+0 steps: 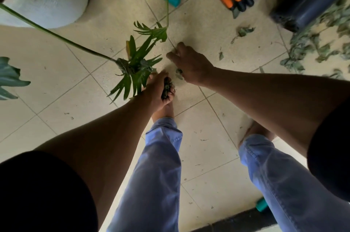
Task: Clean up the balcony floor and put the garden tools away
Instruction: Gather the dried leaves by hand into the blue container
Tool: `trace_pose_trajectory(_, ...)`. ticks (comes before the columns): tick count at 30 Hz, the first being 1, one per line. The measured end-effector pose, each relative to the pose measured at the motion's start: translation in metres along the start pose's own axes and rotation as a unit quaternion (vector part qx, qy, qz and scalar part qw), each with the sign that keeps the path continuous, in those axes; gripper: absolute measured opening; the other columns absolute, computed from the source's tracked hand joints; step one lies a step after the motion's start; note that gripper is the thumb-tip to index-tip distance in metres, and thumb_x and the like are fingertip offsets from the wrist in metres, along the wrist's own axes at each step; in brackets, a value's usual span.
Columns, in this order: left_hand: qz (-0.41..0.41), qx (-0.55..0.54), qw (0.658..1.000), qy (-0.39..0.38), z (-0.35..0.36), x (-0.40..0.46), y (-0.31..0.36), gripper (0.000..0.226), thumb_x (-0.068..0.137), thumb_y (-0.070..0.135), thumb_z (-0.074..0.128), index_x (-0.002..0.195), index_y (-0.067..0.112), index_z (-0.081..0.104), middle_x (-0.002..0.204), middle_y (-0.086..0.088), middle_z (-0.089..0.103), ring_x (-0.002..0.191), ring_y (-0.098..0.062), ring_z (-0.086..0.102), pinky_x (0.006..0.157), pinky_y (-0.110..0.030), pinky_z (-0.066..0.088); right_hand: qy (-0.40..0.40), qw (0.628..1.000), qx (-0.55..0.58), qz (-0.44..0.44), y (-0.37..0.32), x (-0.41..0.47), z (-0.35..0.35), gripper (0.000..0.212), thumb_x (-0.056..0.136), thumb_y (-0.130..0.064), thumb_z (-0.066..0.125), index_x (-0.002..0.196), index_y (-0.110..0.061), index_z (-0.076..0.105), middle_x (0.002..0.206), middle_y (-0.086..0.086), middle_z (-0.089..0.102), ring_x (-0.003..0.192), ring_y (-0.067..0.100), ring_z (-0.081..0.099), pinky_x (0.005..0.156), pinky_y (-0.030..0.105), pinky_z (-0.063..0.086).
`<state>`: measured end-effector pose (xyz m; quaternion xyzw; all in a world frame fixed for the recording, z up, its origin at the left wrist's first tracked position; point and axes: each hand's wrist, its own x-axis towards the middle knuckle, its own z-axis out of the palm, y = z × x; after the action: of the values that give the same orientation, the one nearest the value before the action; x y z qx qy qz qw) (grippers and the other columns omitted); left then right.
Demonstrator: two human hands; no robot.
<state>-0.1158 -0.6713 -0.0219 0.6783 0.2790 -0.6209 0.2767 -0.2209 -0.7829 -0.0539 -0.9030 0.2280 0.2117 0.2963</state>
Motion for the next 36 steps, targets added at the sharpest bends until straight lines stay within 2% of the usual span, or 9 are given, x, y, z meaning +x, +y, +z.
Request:
trace_pose_trajectory(5, 0.022, 0.010, 1.000, -0.002, -0.006, 0.001, -0.009, 0.015, 0.102, 0.032, 0.054, 0.111, 0.025, 0.045, 0.075, -0.005, 0.051, 0.045, -0.013, 0.053, 0.042, -0.018, 0.039, -0.007, 0.999, -0.028, 0.021, -0.011, 0.001, 0.001, 0.062, 0.084, -0.004, 0.072, 0.139, -0.017, 0.045, 0.141, 0.018, 0.036, 0.121, 0.035, 0.049, 0.074, 0.036, 0.050)
trace_pose_trajectory(10, -0.008, 0.004, 1.000, 0.002, -0.008, -0.003, -0.019, 0.023, 0.103, 0.036, 0.054, 0.093, 0.015, 0.051, 0.069, -0.004, 0.050, 0.052, -0.012, 0.050, 0.039, -0.016, 0.037, 0.003, 1.000, 0.002, 0.010, -0.007, -0.019, 0.015, 0.029, 0.089, 0.006, 0.058, 0.115, -0.005, 0.061, 0.124, 0.017, 0.053, 0.109, 0.035, 0.056, 0.072, 0.034, 0.038)
trace_pose_trajectory(15, 0.002, 0.010, 1.000, 0.012, 0.000, -0.012, -0.027, 0.027, 0.102, 0.037, 0.056, 0.087, 0.015, 0.051, 0.070, -0.004, 0.052, 0.053, -0.014, 0.052, 0.044, -0.019, 0.041, 0.022, 0.977, 0.171, 0.128, 0.009, -0.053, 0.025, 0.021, 0.079, 0.007, 0.068, 0.094, -0.006, 0.074, 0.102, 0.010, 0.069, 0.096, 0.024, 0.066, 0.078, 0.030, 0.053)
trace_pose_trajectory(19, 0.025, 0.040, 0.998, -0.039, 0.022, -0.031, -0.034, 0.022, 0.106, 0.030, 0.052, 0.088, 0.019, 0.048, 0.072, 0.001, 0.053, 0.041, -0.005, 0.053, 0.040, -0.015, 0.041, 0.104, 0.925, 0.314, 0.186, 0.002, -0.093, 0.006, 0.016, 0.076, 0.003, 0.074, 0.086, -0.008, 0.077, 0.085, 0.002, 0.076, 0.074, 0.009, 0.065, 0.064, 0.006, 0.044)
trace_pose_trajectory(21, 0.045, 0.056, 0.994, -0.077, 0.041, -0.048, -0.041, 0.037, 0.111, 0.022, 0.039, 0.075, 0.018, 0.039, 0.051, 0.011, 0.052, 0.030, 0.000, 0.048, 0.033, -0.009, 0.034, 0.130, 0.902, 0.369, 0.184, -0.008, -0.113, -0.007, 0.016, 0.072, -0.001, 0.077, 0.084, -0.012, 0.077, 0.081, -0.003, 0.074, 0.072, 0.007, 0.065, 0.065, 0.012, 0.050)
trace_pose_trajectory(23, 0.022, 0.081, 0.993, -0.079, 0.057, -0.052, -0.048, 0.036, 0.108, 0.017, 0.043, 0.073, 0.013, 0.050, 0.056, 0.004, 0.059, 0.039, -0.003, 0.054, 0.037, -0.013, 0.041, 0.139, 0.890, 0.396, 0.179, -0.017, -0.132, -0.017, 0.019, 0.068, -0.002, 0.076, 0.083, -0.014, 0.076, 0.081, -0.006, 0.072, 0.075, 0.008, 0.067, 0.069, 0.019, 0.053)
trace_pose_trajectory(28, 0.012, 0.041, 0.994, -0.105, 0.093, -0.044, -0.060, 0.056, 0.098, 0.018, 0.047, 0.043, 0.016, 0.056, 0.050, 0.001, 0.052, 0.046, -0.012, 0.056, 0.047, -0.017, 0.044, 0.173, 0.926, 0.296, 0.159, -0.022, -0.163, -0.022, 0.016, 0.073, -0.006, 0.065, 0.083, -0.015, 0.073, 0.082, -0.001, 0.068, 0.075, 0.013, 0.059, 0.065, 0.026, 0.044)
trace_pose_trajectory(33, -0.019, -0.013, 0.994, -0.107, 0.111, -0.060, -0.060, 0.044, 0.097, 0.040, 0.055, 0.062, 0.015, 0.064, 0.062, -0.004, 0.063, 0.066, -0.020, 0.067, 0.068, -0.027, 0.051, 0.160, 0.952, 0.215, 0.150, -0.018, -0.169, -0.027, 0.017, 0.087, -0.009, 0.058, 0.086, -0.012, 0.075, 0.077, 0.002, 0.067, 0.067, 0.015, 0.059, 0.049, 0.017, 0.025)
trace_pose_trajectory(36, -0.013, -0.037, 0.994, -0.100, 0.116, -0.060, -0.060, 0.038, 0.096, 0.040, 0.057, 0.067, 0.016, 0.058, 0.058, -0.002, 0.061, 0.056, -0.019, 0.066, 0.060, -0.023, 0.052, 0.164, 0.954, 0.206, 0.141, -0.019, -0.173, -0.029, 0.016, 0.088, -0.009, 0.060, 0.097, -0.013, 0.072, 0.085, 0.001, 0.071, 0.076, 0.016, 0.067, 0.055, 0.020, 0.043)
